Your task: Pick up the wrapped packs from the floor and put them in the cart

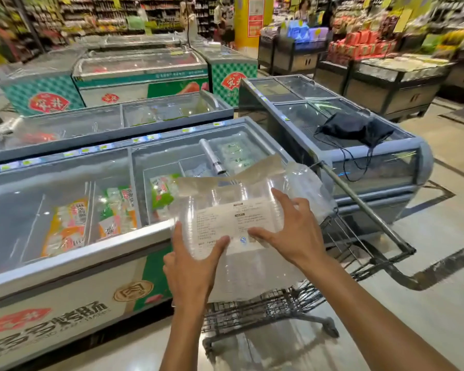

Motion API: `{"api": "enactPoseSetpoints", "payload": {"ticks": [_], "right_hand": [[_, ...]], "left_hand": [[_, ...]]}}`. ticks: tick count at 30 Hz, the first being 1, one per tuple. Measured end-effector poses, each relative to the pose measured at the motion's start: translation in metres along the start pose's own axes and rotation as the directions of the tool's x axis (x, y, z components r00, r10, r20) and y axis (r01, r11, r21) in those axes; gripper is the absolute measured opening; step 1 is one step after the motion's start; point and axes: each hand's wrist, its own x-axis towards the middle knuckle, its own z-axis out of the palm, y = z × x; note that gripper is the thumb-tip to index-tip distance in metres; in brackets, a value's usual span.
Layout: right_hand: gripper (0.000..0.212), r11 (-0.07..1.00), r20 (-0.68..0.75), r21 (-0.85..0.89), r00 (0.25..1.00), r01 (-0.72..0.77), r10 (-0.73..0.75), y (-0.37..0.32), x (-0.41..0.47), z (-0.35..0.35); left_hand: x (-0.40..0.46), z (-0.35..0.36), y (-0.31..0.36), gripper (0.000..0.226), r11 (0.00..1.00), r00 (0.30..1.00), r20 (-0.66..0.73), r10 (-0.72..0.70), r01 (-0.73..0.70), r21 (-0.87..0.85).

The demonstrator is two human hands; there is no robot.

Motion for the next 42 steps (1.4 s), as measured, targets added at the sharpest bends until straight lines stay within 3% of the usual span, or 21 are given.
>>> {"api": "enactPoseSetpoints", "payload": {"ticks": [12, 22, 27, 31, 34, 38, 42], "right_hand": [[0.114, 0.995, 0.217, 0.055, 0.974, -0.077, 0.063, 0.111, 0.175, 0.048], [0.112, 0.971, 0.291, 0.036, 0.932, -0.235, 0.215, 0.168, 0.264, 0.112], [0.099, 0.953, 0.336, -0.222, 0.902, -0.205, 0.272, 0.176, 0.269, 0.147], [0.090, 0.954, 0.322, -0.224, 0.909, -0.200, 0.266, 0.177, 0.263, 0.168], [0.090, 0.945, 0.298, -0.276, 0.919, -0.175, 0.257, 0.176, 0.265, 0.173], [0.088, 0.937, 0.363, -0.319, 0.895, -0.141, 0.258, 0.184, 0.268, 0.178], [0.086, 0.937, 0.402, -0.327, 0.879, -0.125, 0.257, 0.183, 0.273, 0.177]], "left_hand": [[0.090, 0.144, 0.061, 0.122, 0.961, 0.994, -0.066, -0.085, 0.099, 0.258], [0.172, 0.243, 0.039, 0.121, 0.913, 0.988, -0.076, -0.132, 0.150, 0.378], [0.197, 0.281, 0.009, 0.116, 0.866, 0.986, -0.034, -0.166, 0.162, 0.473], [0.215, 0.286, 0.006, 0.115, 0.845, 0.985, 0.027, -0.173, 0.134, 0.517], [0.223, 0.282, 0.009, 0.106, 0.832, 0.993, 0.067, -0.094, 0.041, 0.553], [0.216, 0.290, 0.002, 0.095, 0.780, 0.992, 0.127, 0.012, -0.089, 0.620], [0.219, 0.288, 0.006, 0.098, 0.755, 0.982, 0.187, -0.002, -0.121, 0.644]]}}
